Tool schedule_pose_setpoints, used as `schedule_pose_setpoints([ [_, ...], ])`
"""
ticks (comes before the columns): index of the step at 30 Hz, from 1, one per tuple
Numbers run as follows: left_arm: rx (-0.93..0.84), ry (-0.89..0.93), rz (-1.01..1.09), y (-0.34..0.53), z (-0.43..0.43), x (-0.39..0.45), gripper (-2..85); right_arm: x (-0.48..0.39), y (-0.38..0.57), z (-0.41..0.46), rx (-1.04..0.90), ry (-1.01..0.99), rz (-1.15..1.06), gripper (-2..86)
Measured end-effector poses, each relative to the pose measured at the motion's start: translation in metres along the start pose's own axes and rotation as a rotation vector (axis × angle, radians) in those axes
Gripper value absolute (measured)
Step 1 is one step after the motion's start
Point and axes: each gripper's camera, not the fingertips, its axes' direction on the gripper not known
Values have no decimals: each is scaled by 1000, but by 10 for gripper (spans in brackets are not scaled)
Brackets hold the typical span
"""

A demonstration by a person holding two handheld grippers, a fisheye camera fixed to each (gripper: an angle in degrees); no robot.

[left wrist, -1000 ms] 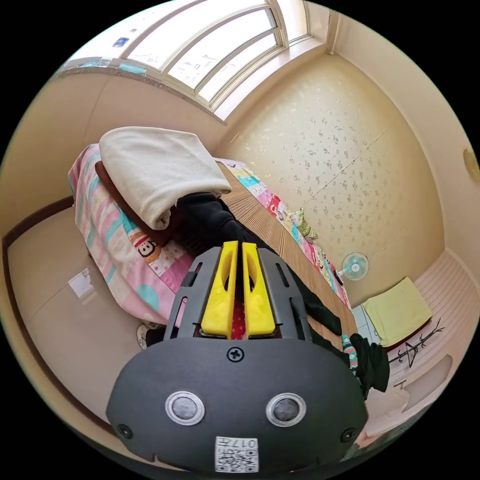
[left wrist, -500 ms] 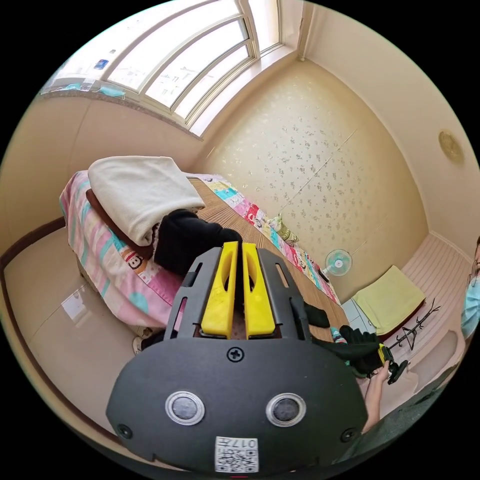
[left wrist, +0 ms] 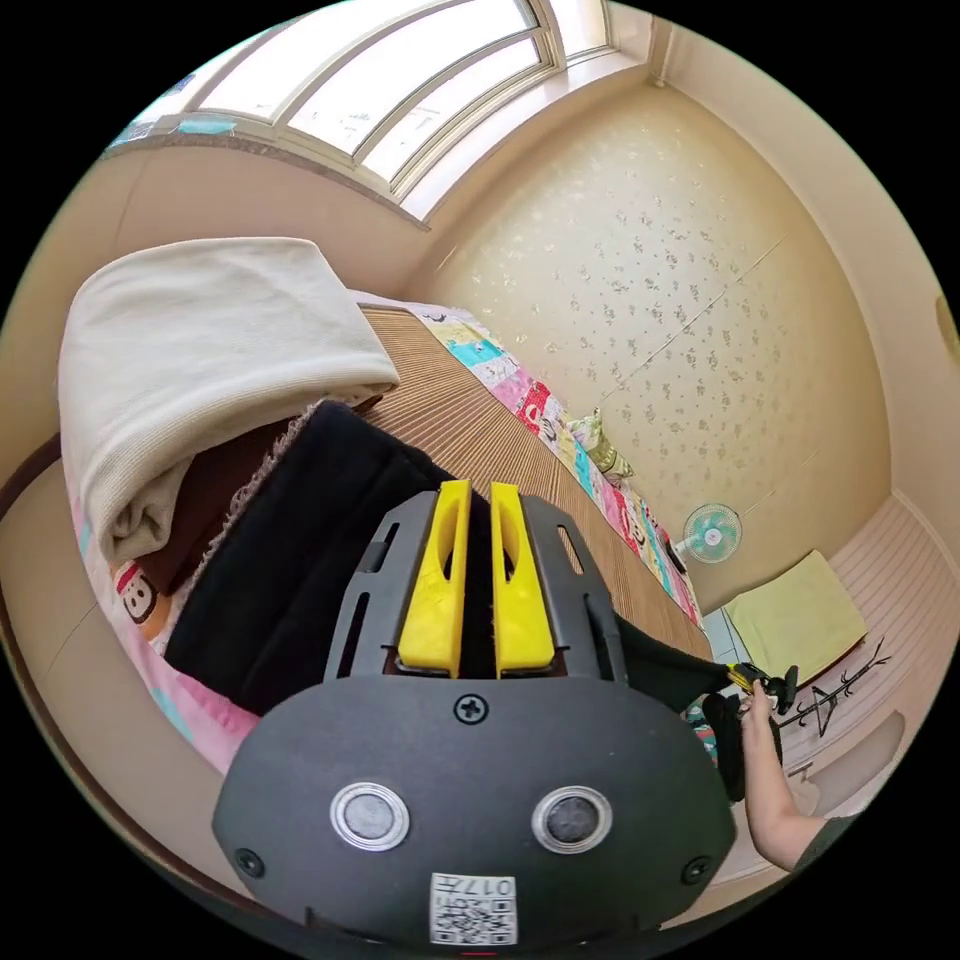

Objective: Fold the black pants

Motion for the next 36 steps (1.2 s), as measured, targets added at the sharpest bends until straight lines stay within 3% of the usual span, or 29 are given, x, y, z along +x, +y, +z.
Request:
schedule_pose_setpoints([
  [4, -17, 257, 50, 4, 25, -12, 121, -1, -37, 79, -212, -125, -88, 134],
  [8, -104, 90, 192, 50, 13, -10, 125, 15, -12, 65, -55, -234, -85, 160],
  [12, -128, -82, 215, 87, -6, -28, 126, 54, 29, 68, -69, -118, -1, 182],
  [16, -47, -175, 124, 105, -21, -49, 127, 100, 44, 94, -103, -247, 158, 152],
  [18, -92, -158, 96, 103, -7, -54, 132, 106, 42, 117, -152, -347, 173, 89],
  [21, -172, -128, 61, 96, 21, -53, 140, 91, 36, 136, -265, -296, 123, 42],
  [25, -165, -157, 173, 87, 31, -28, 134, 36, 63, 59, -165, -198, -141, 28],
  [28, -171, -209, 236, 78, 43, -19, 133, 39, 119, -1, -83, -104, -148, 26],
  [36, -234, -175, 338, 34, 91, -5, 165, 125, 232, -33, -312, -98, -40, 41],
])
